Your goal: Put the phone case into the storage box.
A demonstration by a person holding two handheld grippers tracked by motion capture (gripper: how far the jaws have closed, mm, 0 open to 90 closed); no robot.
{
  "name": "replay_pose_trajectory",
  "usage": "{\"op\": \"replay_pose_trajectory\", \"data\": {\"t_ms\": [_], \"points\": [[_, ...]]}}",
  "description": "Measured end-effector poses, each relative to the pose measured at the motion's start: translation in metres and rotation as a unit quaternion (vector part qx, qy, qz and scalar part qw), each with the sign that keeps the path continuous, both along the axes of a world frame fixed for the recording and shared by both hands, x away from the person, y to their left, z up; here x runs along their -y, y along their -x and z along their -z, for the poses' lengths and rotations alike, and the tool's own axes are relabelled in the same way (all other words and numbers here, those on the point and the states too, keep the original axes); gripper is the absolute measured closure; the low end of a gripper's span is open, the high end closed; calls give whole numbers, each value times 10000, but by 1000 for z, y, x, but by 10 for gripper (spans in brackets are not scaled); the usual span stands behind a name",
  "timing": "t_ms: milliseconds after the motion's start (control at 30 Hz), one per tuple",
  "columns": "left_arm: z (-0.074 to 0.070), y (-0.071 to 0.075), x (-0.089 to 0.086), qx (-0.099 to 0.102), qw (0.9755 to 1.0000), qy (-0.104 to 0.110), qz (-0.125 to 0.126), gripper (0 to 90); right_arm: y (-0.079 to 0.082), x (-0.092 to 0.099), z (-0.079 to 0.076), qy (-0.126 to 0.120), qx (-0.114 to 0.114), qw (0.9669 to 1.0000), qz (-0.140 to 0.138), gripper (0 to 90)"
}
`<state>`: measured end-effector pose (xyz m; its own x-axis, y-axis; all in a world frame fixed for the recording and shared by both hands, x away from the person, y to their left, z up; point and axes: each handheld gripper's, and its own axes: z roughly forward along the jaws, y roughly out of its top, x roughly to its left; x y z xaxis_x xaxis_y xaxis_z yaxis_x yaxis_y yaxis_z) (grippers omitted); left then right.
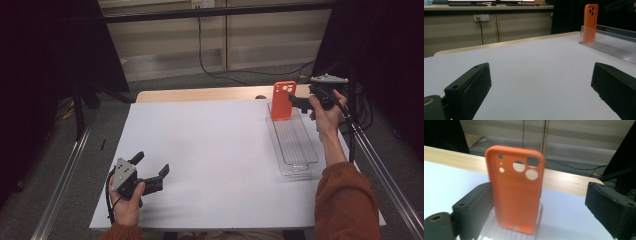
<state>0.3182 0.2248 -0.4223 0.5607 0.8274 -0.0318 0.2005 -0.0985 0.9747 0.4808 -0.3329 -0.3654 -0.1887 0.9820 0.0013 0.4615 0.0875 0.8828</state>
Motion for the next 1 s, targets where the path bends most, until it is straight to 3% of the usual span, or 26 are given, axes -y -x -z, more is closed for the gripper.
{"op": "replay_pose_trajectory", "data": {"t_ms": [100,567,633,733,1000], "points": [[1,0,-1,-20,10000,58,-35,24,4,0,0,-21,126,9999,-61,54],[1,0,-2,-75,9999,90,-77,18,25,-2,2,-156,243,9994,-176,43],[1,1,-3,-69,9999,102,-103,18,29,-4,4,-211,415,9988,-179,52],[1,1,-6,-90,9998,126,-82,18,36,-7,9,-187,422,9989,-119,65],[-1,5,-6,47,9998,181,-87,23,54,-9,16,-320,779,9964,-49,46]]}}
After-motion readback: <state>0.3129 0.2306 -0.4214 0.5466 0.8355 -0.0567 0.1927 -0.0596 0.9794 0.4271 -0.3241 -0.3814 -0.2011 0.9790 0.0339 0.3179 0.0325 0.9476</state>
